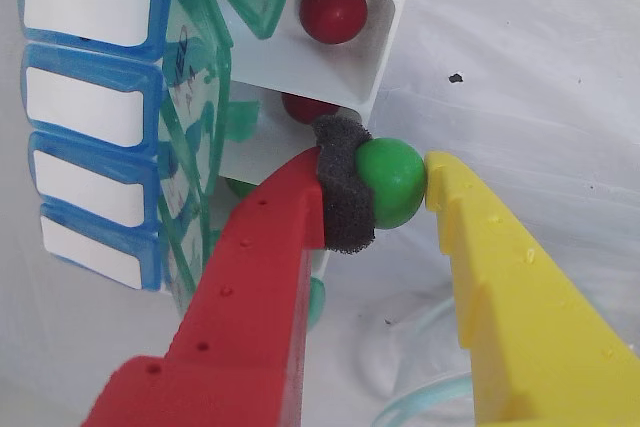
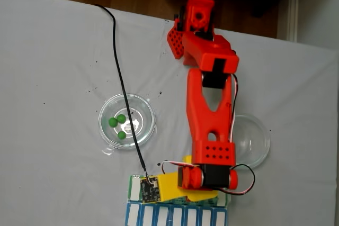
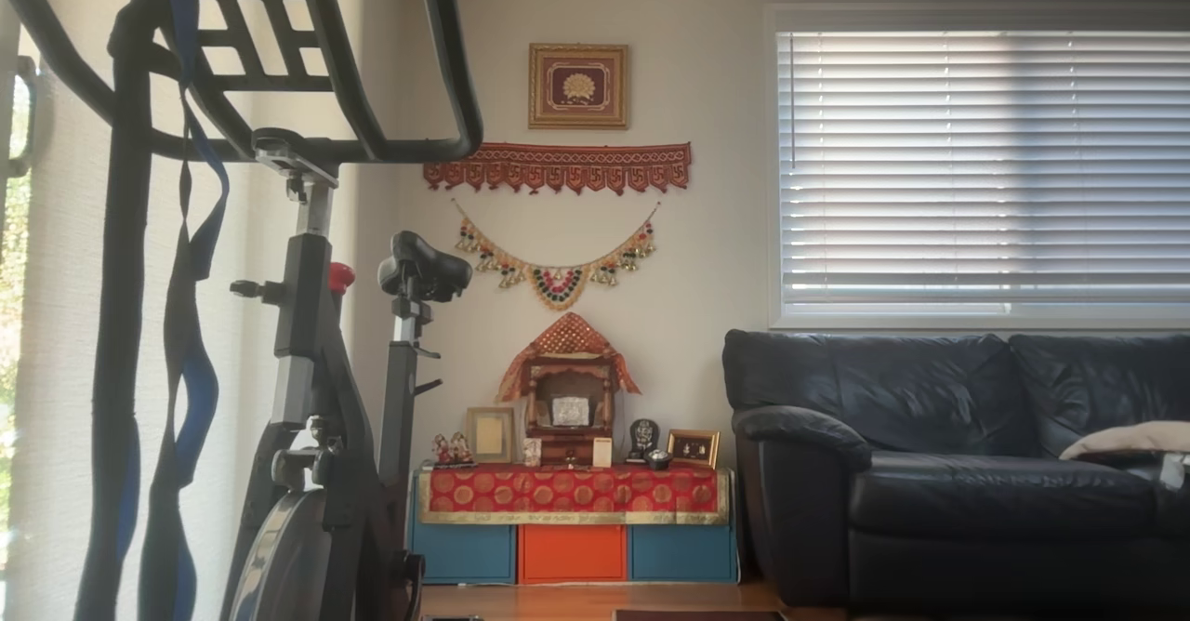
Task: Sort medicines into box.
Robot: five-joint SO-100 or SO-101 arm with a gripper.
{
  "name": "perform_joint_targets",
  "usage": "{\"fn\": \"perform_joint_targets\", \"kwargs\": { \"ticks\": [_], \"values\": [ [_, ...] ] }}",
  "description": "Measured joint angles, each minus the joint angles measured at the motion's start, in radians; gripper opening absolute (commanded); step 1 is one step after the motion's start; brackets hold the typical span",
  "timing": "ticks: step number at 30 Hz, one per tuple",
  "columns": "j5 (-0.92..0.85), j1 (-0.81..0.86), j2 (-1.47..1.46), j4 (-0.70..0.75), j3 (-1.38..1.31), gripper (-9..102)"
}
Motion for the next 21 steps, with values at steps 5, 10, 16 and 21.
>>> {"fn": "perform_joint_targets", "kwargs": {
  "ticks": [5, 10, 16, 21],
  "values": [
    [0.021, -0.002, -0.055, 0.0, -0.074, 1],
    [0.057, -0.002, -0.066, 0.0, -0.098, 2],
    [0.101, -0.002, -0.066, 0.0, -0.106, 3],
    [0.137, -0.003, -0.066, -0.009, -0.12, 9]
  ]
}}
